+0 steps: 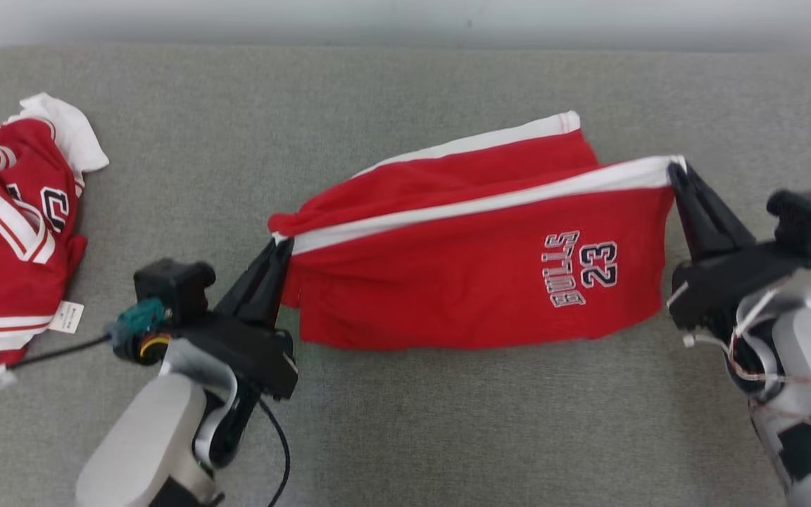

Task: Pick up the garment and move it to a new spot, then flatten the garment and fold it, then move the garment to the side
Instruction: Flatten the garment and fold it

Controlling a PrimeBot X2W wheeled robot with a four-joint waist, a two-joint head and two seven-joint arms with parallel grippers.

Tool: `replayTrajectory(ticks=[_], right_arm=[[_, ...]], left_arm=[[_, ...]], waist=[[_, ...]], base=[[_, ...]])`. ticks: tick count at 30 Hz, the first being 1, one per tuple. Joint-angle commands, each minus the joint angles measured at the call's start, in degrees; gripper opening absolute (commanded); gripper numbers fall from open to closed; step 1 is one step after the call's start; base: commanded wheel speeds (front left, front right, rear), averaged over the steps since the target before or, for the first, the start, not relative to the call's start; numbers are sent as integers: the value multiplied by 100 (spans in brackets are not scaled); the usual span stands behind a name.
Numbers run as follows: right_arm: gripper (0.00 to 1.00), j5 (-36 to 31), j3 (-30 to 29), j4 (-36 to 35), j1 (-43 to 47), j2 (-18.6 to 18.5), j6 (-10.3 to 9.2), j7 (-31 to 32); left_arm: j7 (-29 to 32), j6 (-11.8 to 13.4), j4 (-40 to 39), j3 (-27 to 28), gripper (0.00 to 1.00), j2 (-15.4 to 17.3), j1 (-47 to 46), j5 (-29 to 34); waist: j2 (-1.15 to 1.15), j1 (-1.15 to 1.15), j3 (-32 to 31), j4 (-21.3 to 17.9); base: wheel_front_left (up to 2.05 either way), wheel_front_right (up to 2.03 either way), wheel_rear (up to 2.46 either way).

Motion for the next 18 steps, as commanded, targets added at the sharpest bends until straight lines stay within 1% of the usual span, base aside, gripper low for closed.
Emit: replayTrajectory(ticks=[1, 3, 7, 8, 13, 18], right_arm=[[0, -6, 42, 226, -261, -47, -17, -30], [0, -39, 130, 596, -590, -67, -17, -62], [0, -98, 324, 1313, -1281, 8, -17, -61], [0, -98, 324, 1313, -1281, 8, -17, -61], [0, -196, 528, 2109, -2056, 89, -17, -191], [0, -282, 690, 2866, -2593, 106, -17, -207]], left_arm=[[6, -9, 132, 15, 0, -30, -215, -45], [44, -37, 333, -9, 0, -87, -431, -81], [29, -58, 659, -45, 0, -155, -853, -151], [29, -58, 659, -45, 0, -155, -853, -151], [-50, -90, 978, -104, 0, -271, -1271, -238], [-121, -91, 1306, -261, 0, -418, -1600, -266]], waist=[[-1, -2, 208, 163], [-1, -2, 293, 225], [-1, -2, 487, 305], [-1, -2, 487, 305], [-1, -2, 732, 417], [-1, -2, 907, 529]], base=[[0, 0, 0], [0, 0, 0], [0, 0, 0], [0, 0, 0], [0, 0, 0], [0, 0, 0]])
